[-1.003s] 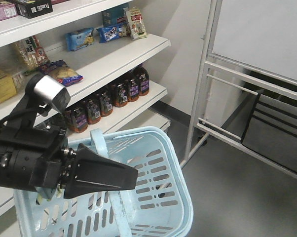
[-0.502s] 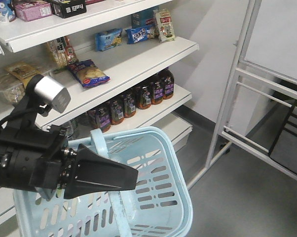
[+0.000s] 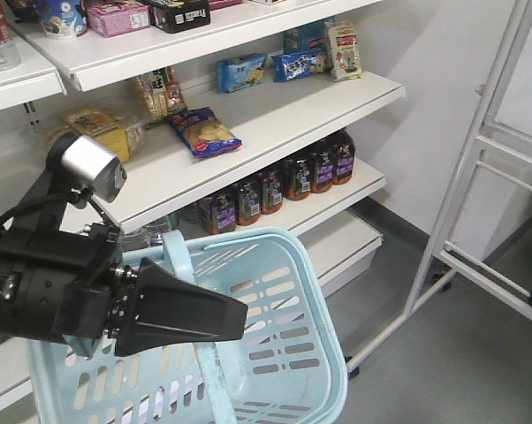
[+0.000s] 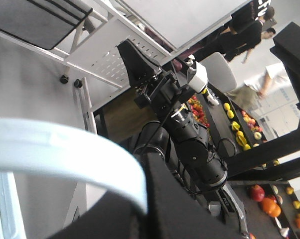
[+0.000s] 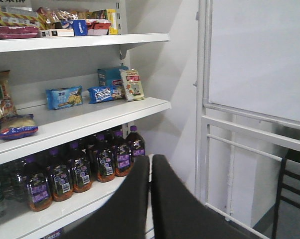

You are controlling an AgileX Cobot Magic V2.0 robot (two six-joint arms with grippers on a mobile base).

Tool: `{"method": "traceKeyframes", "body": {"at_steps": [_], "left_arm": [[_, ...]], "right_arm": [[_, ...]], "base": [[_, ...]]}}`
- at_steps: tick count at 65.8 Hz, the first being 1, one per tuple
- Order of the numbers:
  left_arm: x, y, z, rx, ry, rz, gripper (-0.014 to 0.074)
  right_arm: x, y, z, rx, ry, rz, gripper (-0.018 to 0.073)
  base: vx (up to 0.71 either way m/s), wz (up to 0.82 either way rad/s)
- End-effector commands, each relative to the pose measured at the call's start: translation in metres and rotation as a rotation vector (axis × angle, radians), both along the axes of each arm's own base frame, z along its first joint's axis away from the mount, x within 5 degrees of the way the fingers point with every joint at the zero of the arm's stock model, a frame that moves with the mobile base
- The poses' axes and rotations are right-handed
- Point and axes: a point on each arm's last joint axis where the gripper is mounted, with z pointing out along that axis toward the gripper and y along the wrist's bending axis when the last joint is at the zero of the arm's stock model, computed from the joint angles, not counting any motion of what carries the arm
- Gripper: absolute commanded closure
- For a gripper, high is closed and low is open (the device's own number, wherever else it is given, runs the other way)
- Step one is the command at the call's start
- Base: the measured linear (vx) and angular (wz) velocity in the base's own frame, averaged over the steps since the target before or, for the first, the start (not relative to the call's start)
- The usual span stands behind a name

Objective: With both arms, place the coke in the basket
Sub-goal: 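Drive the base toward the snack shelves carrying the basket, then approach the shelf with canned drinks, basket held in the left gripper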

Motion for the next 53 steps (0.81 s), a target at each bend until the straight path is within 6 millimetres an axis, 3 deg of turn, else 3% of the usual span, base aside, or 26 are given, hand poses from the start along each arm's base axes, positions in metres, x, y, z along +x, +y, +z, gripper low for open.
{"method": "traceKeyframes", "body": {"at_steps": [1, 53], "left_arm": [[-0.0075, -0.0002, 0.0207, -0.109, -0.019, -0.027, 0.0603], [-0.0075, -0.0002, 0.0207, -0.109, -0.019, -0.027, 0.0603]], "right_arm": [[-0.0011, 0.0002, 0.0047, -0.022, -0.077, -0.001, 0.0561], [-0.0011, 0.0002, 0.0047, -0.022, -0.077, -0.001, 0.0561]], "base": [[0.03, 0.22], [0.02, 0.30]]}}
